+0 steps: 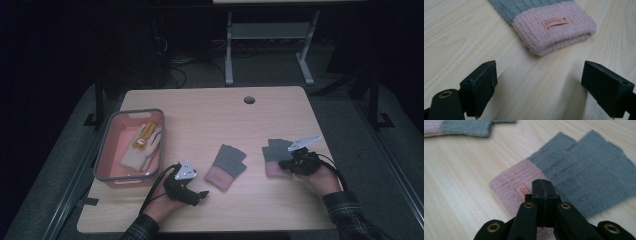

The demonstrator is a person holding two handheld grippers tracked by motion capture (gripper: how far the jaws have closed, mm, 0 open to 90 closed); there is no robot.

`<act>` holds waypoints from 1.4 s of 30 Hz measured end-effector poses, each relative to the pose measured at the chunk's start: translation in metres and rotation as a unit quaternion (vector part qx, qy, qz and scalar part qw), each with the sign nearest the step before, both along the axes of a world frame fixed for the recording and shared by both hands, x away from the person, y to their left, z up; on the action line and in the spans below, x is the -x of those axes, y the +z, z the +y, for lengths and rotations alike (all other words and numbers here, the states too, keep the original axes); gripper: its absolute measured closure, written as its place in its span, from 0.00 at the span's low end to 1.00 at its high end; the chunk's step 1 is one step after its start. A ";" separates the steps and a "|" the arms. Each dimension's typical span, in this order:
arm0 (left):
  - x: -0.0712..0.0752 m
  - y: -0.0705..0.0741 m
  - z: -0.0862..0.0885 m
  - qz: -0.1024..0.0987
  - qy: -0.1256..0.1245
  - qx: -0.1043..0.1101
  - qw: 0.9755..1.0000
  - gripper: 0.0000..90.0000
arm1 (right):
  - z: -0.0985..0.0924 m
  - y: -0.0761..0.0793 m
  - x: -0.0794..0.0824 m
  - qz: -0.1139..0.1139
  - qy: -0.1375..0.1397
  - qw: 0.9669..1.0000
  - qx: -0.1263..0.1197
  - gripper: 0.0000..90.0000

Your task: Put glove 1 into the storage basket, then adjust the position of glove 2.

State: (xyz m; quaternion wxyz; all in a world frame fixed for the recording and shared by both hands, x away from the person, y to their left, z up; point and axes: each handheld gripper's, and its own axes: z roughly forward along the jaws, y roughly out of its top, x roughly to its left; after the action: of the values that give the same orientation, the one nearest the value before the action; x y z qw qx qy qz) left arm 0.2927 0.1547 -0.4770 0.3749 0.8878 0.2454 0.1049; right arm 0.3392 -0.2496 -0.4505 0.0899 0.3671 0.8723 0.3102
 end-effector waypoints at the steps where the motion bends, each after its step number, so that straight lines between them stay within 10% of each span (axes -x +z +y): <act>1: 0.000 0.000 0.000 0.000 0.000 0.000 1.000 0.14 | 0.000 0.000 0.000 0.000 0.000 1.000 0.000 1.00; 19: 0.000 0.000 0.000 0.000 -0.001 0.000 1.000 0.14 | 0.040 0.000 0.021 0.006 0.085 0.996 -0.013 1.00; 34: -0.001 0.000 0.000 0.000 -0.002 0.001 1.000 0.14 | 0.020 0.001 0.010 -0.014 0.037 0.999 -0.016 1.00; 42: -0.001 0.000 0.000 0.000 -0.002 0.001 1.000 0.14 | 0.030 -0.005 0.011 -0.005 0.065 0.998 0.001 1.00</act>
State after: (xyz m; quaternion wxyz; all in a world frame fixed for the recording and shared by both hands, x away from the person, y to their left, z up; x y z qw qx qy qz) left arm 0.2935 0.1543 -0.4770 0.3758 0.8880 0.2438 0.1036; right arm 0.3280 -0.2193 -0.4559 0.0741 0.3078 0.8942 0.3165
